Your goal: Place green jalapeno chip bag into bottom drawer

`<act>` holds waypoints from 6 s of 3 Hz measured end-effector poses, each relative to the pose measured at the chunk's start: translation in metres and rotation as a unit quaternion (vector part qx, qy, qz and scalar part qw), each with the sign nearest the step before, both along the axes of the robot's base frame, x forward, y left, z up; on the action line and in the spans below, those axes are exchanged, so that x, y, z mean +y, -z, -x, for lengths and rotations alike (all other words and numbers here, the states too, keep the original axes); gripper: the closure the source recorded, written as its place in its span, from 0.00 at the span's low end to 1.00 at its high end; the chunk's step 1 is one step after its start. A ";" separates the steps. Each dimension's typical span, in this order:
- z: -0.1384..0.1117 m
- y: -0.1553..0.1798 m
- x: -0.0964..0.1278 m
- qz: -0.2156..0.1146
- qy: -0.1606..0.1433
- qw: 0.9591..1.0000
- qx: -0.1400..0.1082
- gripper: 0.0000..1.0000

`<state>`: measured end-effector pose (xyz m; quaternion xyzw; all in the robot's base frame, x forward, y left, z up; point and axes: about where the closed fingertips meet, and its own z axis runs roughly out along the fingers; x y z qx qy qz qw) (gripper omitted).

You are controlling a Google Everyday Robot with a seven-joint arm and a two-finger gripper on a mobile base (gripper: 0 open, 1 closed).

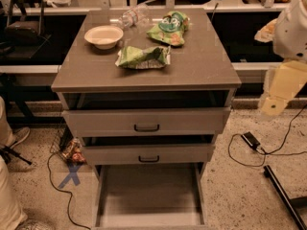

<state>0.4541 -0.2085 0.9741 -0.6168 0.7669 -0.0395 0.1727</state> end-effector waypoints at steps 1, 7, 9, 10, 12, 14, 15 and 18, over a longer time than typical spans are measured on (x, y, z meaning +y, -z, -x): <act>-0.049 0.004 0.011 -0.036 -0.024 0.998 -0.036 0.00; -0.280 0.070 0.176 -0.103 -0.033 0.990 -0.088 0.00; -0.314 0.113 0.204 -0.123 -0.027 0.989 -0.072 0.41; -0.311 0.119 0.201 -0.134 -0.021 0.989 -0.066 0.64; -0.268 0.104 0.136 -0.161 0.036 0.984 -0.068 1.00; -0.213 0.099 0.069 -0.171 0.099 0.978 -0.064 1.00; -0.188 0.107 0.053 -0.181 0.107 0.977 -0.041 1.00; -0.043 0.184 0.027 -0.362 0.218 0.906 0.026 1.00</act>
Offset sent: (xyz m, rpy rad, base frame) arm 0.2095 0.0566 -0.0184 0.1901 -0.2878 0.0701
